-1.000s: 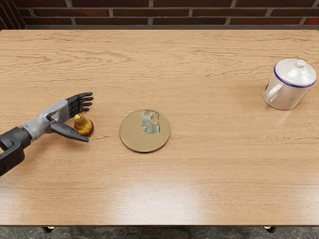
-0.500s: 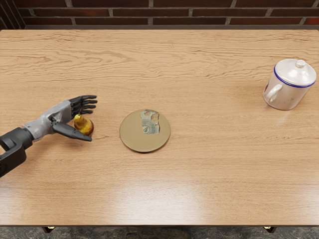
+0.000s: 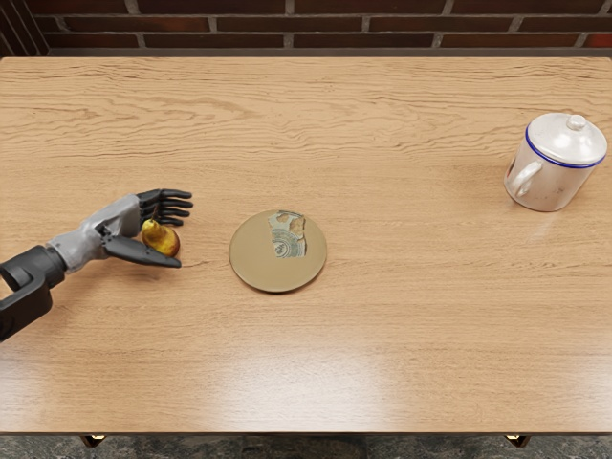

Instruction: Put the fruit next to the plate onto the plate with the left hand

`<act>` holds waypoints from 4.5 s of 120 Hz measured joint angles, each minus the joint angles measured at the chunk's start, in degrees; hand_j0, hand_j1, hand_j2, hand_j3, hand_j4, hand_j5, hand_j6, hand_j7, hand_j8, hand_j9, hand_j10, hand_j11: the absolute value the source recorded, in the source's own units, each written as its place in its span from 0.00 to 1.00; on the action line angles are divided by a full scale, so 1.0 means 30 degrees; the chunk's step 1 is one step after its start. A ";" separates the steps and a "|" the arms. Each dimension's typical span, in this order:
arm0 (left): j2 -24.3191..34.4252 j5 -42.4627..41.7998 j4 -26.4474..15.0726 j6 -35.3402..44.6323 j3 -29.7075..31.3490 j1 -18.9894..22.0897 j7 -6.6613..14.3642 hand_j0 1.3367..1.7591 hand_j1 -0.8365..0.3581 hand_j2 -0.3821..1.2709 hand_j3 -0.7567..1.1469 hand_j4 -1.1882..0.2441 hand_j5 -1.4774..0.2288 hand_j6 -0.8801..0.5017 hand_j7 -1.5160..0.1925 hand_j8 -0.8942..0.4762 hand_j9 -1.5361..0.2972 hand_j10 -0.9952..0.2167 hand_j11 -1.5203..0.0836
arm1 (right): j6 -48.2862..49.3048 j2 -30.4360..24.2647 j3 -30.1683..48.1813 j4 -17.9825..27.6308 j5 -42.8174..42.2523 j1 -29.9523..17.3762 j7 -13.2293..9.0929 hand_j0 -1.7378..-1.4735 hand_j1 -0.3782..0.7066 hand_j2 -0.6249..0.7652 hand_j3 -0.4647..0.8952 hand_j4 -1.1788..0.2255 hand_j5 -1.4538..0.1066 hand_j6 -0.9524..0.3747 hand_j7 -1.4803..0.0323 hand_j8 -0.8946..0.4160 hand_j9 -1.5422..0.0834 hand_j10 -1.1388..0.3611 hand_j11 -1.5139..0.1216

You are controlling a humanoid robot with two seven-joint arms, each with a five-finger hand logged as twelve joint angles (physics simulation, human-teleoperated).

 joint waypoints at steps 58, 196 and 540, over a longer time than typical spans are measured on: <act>0.0114 0.0516 -0.0533 -0.0065 0.0147 0.0030 0.0000 0.76 0.55 0.29 0.40 0.51 0.52 0.31 0.54 0.32 0.52 0.45 0.58 | 0.0000 0.0000 0.0001 0.0000 0.0001 0.0000 -0.0003 0.30 0.03 0.45 0.34 0.84 0.93 0.72 0.98 0.68 0.95 0.76 0.93; 0.0464 0.1784 -0.1117 -0.1237 0.0391 -0.0505 -0.0005 0.71 0.34 0.27 0.40 0.33 0.19 0.12 0.21 0.23 0.20 0.41 0.26 | -0.0001 0.0000 0.0001 0.0000 -0.0002 0.0000 -0.0006 0.30 0.03 0.45 0.34 0.84 0.93 0.72 0.98 0.68 0.95 0.76 0.93; -0.5859 0.2319 0.2030 -0.3574 0.1692 -0.4308 -0.0001 0.76 0.47 0.29 0.40 0.47 0.46 0.26 0.48 0.28 0.46 0.41 0.51 | 0.0000 0.0000 0.0001 0.0000 0.0000 0.0000 -0.0005 0.30 0.03 0.45 0.34 0.84 0.93 0.72 0.98 0.68 0.95 0.76 0.93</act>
